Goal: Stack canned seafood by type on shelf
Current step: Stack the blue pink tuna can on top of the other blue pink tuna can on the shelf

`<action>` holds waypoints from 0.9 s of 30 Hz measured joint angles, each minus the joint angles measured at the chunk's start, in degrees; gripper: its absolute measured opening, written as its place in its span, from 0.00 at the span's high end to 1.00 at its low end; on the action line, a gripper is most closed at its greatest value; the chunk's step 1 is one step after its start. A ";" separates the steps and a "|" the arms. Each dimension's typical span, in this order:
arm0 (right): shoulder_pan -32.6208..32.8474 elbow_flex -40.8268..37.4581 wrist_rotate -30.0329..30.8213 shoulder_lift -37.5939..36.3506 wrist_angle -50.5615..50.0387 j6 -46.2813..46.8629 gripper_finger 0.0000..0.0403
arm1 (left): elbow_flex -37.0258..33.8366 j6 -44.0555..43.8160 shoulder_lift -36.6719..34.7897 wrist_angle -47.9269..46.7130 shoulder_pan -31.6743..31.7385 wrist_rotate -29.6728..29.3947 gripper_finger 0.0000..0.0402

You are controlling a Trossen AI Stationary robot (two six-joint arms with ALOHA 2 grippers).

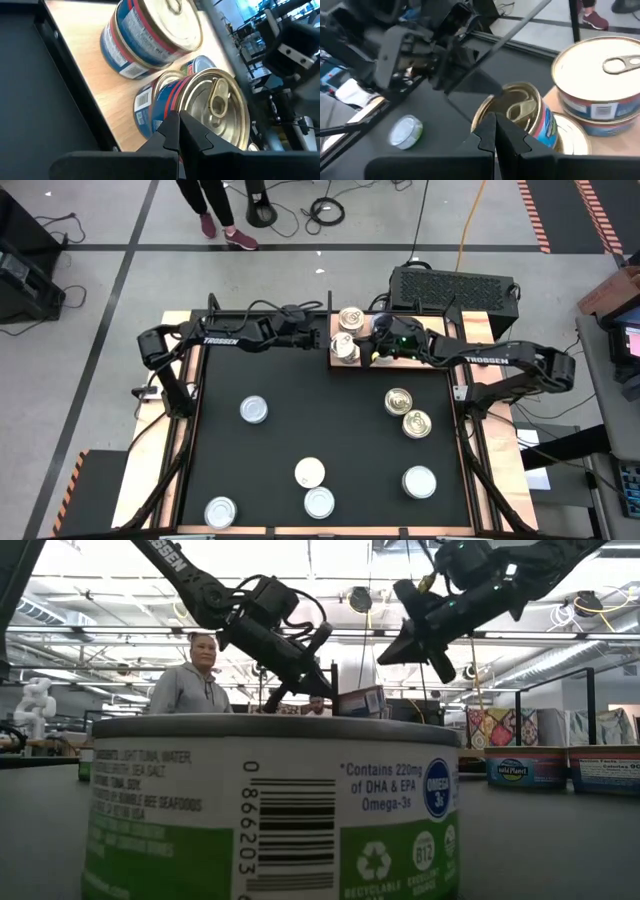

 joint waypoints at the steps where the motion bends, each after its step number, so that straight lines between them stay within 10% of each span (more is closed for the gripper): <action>1: -0.34 0.49 -0.23 0.93 -0.38 -0.41 1.00 | 0.00 0.00 0.21 0.01 0.00 0.23 1.00; 27: -1.93 15.82 -1.09 11.44 -20.28 -11.10 1.00 | 3.28 0.66 0.66 -1.68 0.11 -0.30 1.00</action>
